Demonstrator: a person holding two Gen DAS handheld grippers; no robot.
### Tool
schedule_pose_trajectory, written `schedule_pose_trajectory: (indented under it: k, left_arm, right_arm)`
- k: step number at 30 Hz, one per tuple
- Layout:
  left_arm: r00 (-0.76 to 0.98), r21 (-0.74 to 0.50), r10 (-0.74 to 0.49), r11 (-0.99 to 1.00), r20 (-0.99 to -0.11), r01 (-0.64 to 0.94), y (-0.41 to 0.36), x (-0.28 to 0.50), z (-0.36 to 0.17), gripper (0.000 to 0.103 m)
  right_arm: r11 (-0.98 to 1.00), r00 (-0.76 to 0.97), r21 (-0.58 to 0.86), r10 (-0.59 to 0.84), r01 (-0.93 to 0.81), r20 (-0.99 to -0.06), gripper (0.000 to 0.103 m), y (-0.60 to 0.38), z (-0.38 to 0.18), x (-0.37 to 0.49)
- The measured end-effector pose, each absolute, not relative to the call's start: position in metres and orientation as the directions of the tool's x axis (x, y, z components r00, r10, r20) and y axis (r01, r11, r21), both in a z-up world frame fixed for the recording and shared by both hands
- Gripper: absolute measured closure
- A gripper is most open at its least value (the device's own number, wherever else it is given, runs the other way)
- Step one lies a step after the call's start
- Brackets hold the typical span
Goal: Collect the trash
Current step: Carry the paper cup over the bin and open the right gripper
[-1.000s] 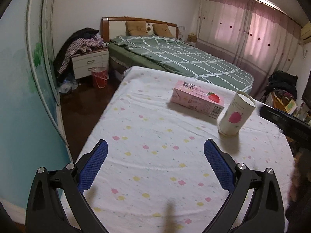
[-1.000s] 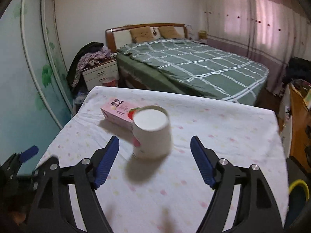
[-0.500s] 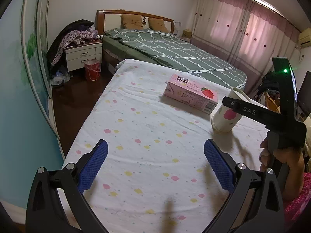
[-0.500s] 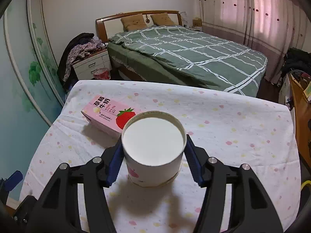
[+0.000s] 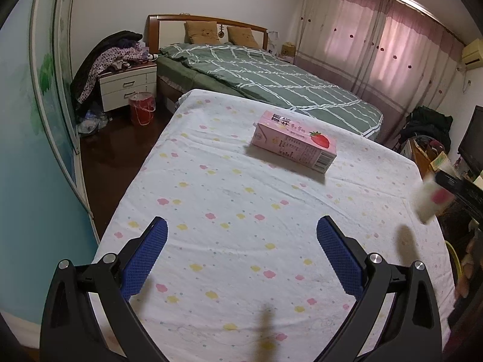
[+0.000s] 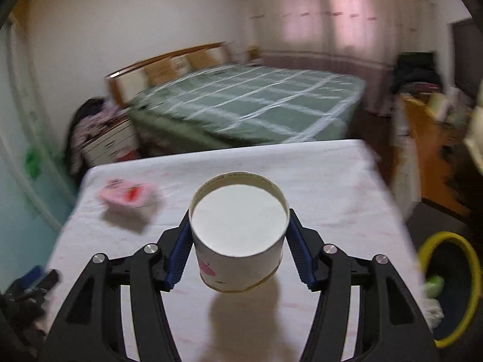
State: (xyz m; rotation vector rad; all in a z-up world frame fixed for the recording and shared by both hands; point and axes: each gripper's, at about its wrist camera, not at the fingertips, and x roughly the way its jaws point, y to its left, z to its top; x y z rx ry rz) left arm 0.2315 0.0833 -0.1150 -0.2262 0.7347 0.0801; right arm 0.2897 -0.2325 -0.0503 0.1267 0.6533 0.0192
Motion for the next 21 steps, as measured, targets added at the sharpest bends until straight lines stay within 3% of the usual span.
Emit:
schedule_pose_trajectory:
  k: [7, 13, 20, 21]
  left_arm:
    - [0.737, -0.155, -0.005, 0.979, -0.676, -0.135, 0.077, 0.233, -0.118, 0.005]
    - [0.73, -0.13, 0.005, 0.983, -0.683, -0.128, 0.071, 0.235, -0.121, 0.005]
    - [0.718, -0.101, 0.016, 0.988, -0.695, -0.12, 0.065, 0.24, -0.125, 0.005]
    - [0.717, -0.098, 0.016, 0.988, -0.697, -0.118, 0.064, 0.241, -0.126, 0.005]
  right_arm:
    - [0.924, 0.762, 0.103, -0.236, 0.368, -0.603, 0.046, -0.342, -0.065, 0.247]
    - [0.811, 0.68, 0.103, -0.406, 0.577, -0.61, 0.046, -0.406, -0.079, 0.222]
    - [0.709, 0.589, 0.076, -0.516, 0.701, -0.622, 0.044, -0.447, -0.091, 0.211]
    - [0.697, 0.576, 0.071, -0.525, 0.713, -0.626, 0.039, -0.451, -0.094, 0.209]
